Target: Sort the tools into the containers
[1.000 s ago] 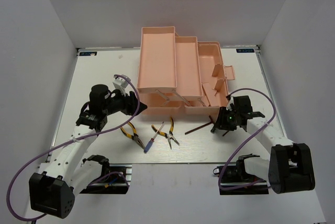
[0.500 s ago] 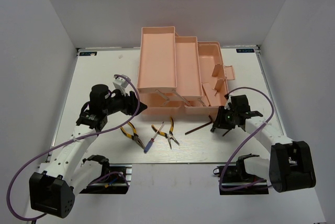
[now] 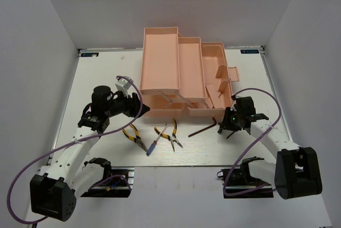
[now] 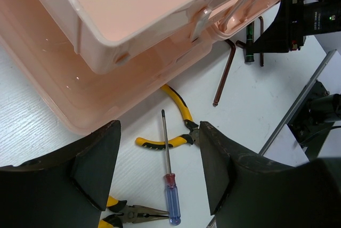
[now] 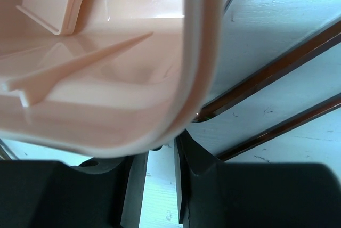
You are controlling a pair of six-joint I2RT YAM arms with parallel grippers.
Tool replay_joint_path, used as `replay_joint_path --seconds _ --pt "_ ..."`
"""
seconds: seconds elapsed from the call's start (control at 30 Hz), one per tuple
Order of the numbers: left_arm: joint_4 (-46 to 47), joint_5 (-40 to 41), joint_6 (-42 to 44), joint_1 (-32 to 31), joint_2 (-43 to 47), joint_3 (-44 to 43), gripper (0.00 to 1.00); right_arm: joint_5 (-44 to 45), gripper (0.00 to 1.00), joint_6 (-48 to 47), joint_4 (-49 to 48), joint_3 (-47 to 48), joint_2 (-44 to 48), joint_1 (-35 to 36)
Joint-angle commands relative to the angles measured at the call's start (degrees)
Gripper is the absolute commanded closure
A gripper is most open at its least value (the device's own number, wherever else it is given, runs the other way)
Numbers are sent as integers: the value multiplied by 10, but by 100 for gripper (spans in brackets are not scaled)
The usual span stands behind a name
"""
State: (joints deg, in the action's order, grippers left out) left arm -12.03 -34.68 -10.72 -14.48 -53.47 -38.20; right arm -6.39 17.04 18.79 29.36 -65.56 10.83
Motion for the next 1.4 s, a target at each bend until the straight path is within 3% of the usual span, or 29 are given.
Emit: replay_joint_path --seconds 0.0,0.63,0.9,1.3,1.37 --pt "-2 1 7 -3 2 -12 29 39 71 -5 7 3 -4 -5" --pt "-2 1 7 -3 2 -12 29 50 62 -7 0 6 -42 -6" --pt "-2 1 7 -3 2 -12 29 34 82 -8 8 6 -25 -10" --pt "-2 -4 7 -3 2 -12 29 -16 93 -10 43 18 56 -22" --pt "-2 -4 7 -3 2 -12 29 -5 98 -10 48 21 62 -27"
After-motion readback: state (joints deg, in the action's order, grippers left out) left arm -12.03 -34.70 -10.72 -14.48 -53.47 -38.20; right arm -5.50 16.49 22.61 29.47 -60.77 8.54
